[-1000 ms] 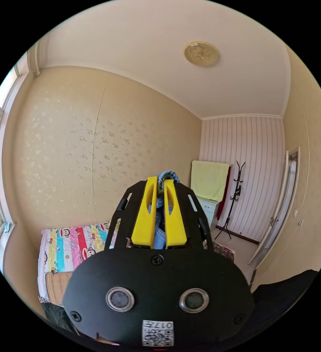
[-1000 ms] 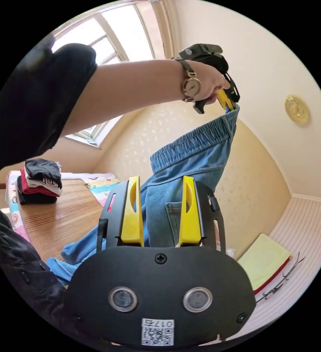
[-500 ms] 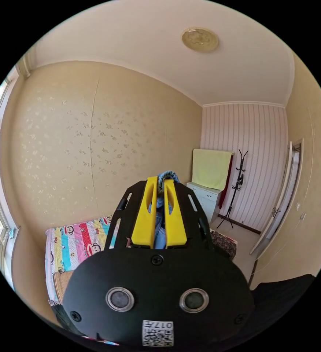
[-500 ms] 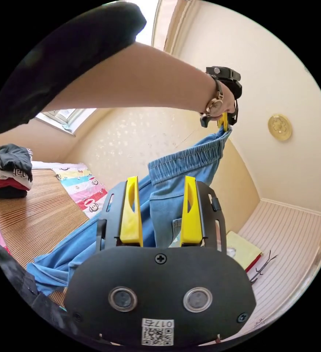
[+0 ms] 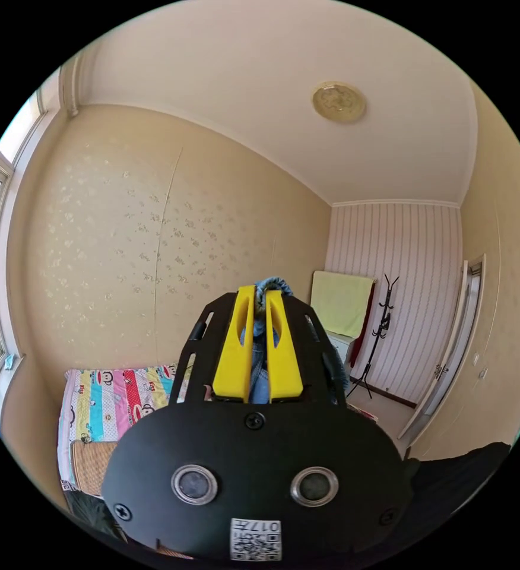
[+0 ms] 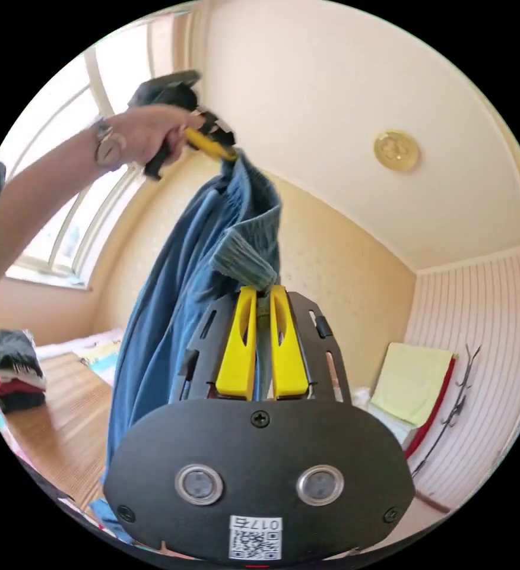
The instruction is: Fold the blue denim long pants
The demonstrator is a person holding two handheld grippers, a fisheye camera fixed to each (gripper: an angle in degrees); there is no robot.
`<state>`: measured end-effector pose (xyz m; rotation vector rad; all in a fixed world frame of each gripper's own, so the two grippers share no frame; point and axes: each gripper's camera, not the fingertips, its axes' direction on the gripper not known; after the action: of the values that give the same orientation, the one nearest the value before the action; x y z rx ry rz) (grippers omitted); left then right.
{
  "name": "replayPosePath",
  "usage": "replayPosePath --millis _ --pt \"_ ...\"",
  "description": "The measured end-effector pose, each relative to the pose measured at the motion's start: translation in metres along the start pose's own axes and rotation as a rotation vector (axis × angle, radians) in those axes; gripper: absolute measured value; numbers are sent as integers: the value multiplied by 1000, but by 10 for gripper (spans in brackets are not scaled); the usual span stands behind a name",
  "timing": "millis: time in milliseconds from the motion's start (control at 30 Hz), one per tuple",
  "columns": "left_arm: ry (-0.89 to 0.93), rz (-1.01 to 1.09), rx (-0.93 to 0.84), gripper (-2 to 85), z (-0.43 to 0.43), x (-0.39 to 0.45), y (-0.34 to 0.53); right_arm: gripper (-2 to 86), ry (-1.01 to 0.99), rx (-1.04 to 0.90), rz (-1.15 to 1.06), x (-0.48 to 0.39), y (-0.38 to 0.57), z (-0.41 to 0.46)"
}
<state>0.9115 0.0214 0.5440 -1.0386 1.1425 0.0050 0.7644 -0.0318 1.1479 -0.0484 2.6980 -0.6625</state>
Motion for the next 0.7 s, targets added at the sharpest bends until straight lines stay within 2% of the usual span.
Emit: replayPosePath --millis 67,167,333,500,567,633,700 --pt "-1 -16 6 34 -8 -9 0 38 -107 48 215 63 -12 0" --pt "62 -13 29 35 -23 -20 0 34 -309 97 413 132 -23 15" --pt "126 126 61 35 -62 -15 -6 33 -565 147 585 214 -41 64" --pt "160 314 61 36 -109 2 -12 32 -868 149 667 270 -60 133" --pt "175 367 47 36 -125 11 -7 31 -1001 237 579 276 -66 146" --pt "180 395 76 36 -144 19 2 30 -1065 257 490 272 -71 149" --pt "193 362 126 36 -164 22 9 29 -1066 240 494 269 -71 157"
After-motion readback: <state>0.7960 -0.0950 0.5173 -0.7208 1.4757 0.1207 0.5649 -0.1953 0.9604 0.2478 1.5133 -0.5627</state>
